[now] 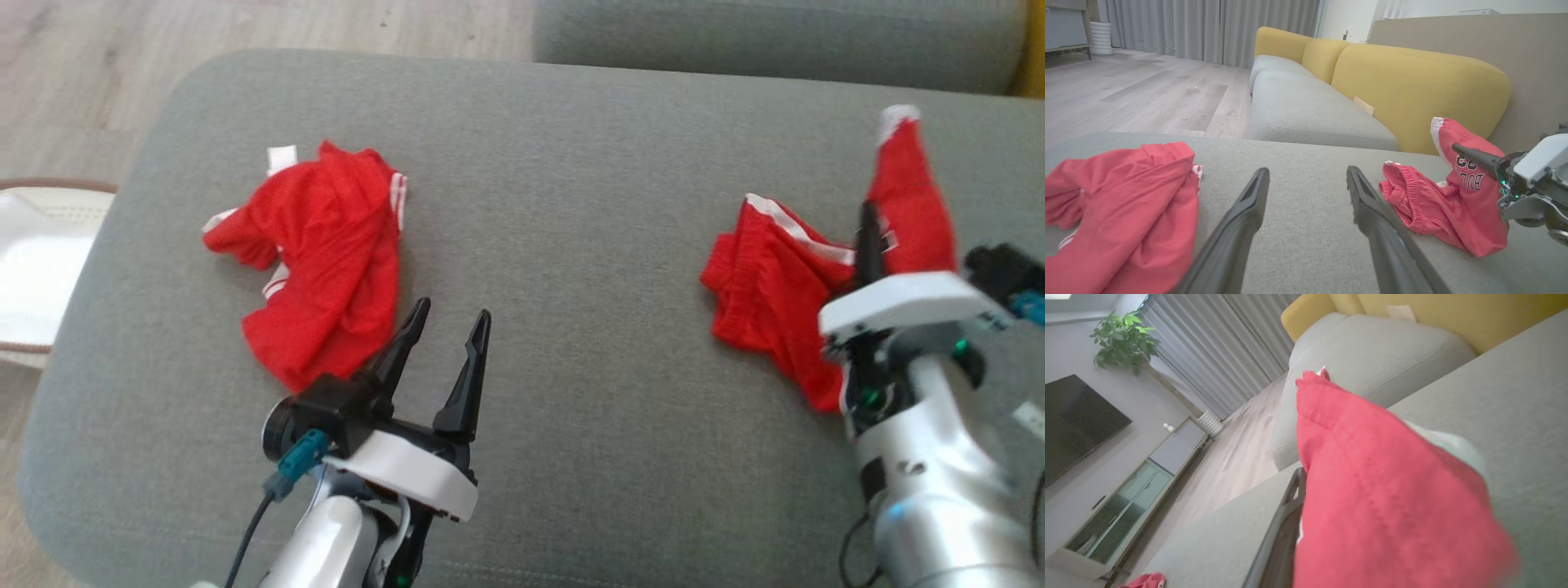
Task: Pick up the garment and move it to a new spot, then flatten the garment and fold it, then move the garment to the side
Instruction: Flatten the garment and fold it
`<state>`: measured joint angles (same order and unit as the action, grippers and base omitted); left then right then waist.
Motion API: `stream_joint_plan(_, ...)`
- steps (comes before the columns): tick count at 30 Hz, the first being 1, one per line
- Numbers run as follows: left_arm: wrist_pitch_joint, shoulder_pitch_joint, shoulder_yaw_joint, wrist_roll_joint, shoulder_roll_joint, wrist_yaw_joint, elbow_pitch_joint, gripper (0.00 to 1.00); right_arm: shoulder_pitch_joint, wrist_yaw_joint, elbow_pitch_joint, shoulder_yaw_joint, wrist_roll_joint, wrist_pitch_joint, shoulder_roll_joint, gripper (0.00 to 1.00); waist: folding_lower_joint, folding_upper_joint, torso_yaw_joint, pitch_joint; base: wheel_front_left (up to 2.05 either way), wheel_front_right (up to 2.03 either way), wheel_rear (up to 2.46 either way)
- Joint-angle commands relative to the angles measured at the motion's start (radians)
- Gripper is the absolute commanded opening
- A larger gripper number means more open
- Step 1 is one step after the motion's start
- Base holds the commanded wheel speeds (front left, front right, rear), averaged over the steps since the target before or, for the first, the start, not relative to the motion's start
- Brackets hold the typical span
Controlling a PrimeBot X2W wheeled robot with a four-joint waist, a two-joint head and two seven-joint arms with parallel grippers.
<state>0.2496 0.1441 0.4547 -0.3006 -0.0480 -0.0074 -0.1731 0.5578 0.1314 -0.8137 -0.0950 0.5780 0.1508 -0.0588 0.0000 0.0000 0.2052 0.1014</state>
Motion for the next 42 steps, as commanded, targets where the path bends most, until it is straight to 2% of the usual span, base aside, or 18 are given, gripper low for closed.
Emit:
stream_joint_plan(1, 0.012, 0.023, -0.037, 0.006, -0.002, 0.004, 0.027, 1.00, 0.001, -0.001, 0.031, 0.043, 0.016, 0.013, 0.008, 0.00, 0.0000, 0.0000, 0.011, -0.005, 0.00, 0.00, 0.00)
stream_joint_plan(11, 0.012, 0.015, -0.038, 0.009, -0.002, 0.004, 0.029, 1.00, -0.018, -0.001, -0.029, 0.219, 0.083, 0.048, 0.008, 0.00, 0.0000, 0.0000, 0.058, -0.004, 0.00, 0.00, 0.00)
stream_joint_plan(12, 0.012, 0.014, -0.038, 0.009, -0.002, 0.004, 0.029, 1.00, -0.015, -0.001, -0.035, 0.238, 0.081, 0.053, 0.008, 0.80, 0.0000, 0.0000, 0.059, -0.003, 0.00, 0.00, 0.00)
stream_joint_plan(13, 0.012, 0.013, -0.037, 0.009, -0.002, 0.005, 0.029, 1.00, -0.012, -0.001, -0.042, 0.257, 0.082, 0.056, 0.008, 1.00, 0.0000, 0.0000, 0.060, -0.003, 0.00, 0.00, 0.00)
stream_joint_plan(20, 0.012, 0.014, -0.040, 0.006, -0.002, 0.011, 0.028, 1.00, 0.004, -0.001, -0.085, 0.444, 0.070, 0.075, 0.008, 1.00, 0.0000, 0.0000, 0.044, -0.003, 0.00, 0.00, 0.00)
stream_joint_plan(30, 0.012, 0.005, -0.060, -0.003, -0.002, 0.017, 0.028, 1.00, -0.023, -0.001, -0.002, 0.706, 0.212, 0.012, 0.009, 1.00, 0.0000, 0.0000, -0.046, -0.031, 0.00, 0.00, 0.00)
stream_joint_plan(33, 0.012, 0.005, -0.075, -0.003, -0.002, 0.018, 0.034, 1.00, -0.018, -0.001, 0.015, 0.718, 0.210, 0.046, 0.008, 1.00, 0.0000, 0.0000, -0.087, -0.043, 0.00, 0.00, 0.00)
stream_joint_plan(38, 0.012, 0.008, -0.101, -0.004, -0.002, 0.026, 0.060, 1.00, -0.007, -0.001, 0.028, 0.666, 0.159, 0.092, -0.022, 1.00, 0.0000, 0.0000, -0.144, -0.055, 0.00, 0.00, 0.00)
stream_joint_plan(42, 0.012, 0.012, -0.130, -0.002, -0.002, 0.028, 0.091, 1.00, -0.018, -0.001, 0.075, 0.563, 0.039, 0.109, -0.082, 1.00, 0.0000, 0.0000, -0.196, -0.059, 0.00, 0.00, 0.00)
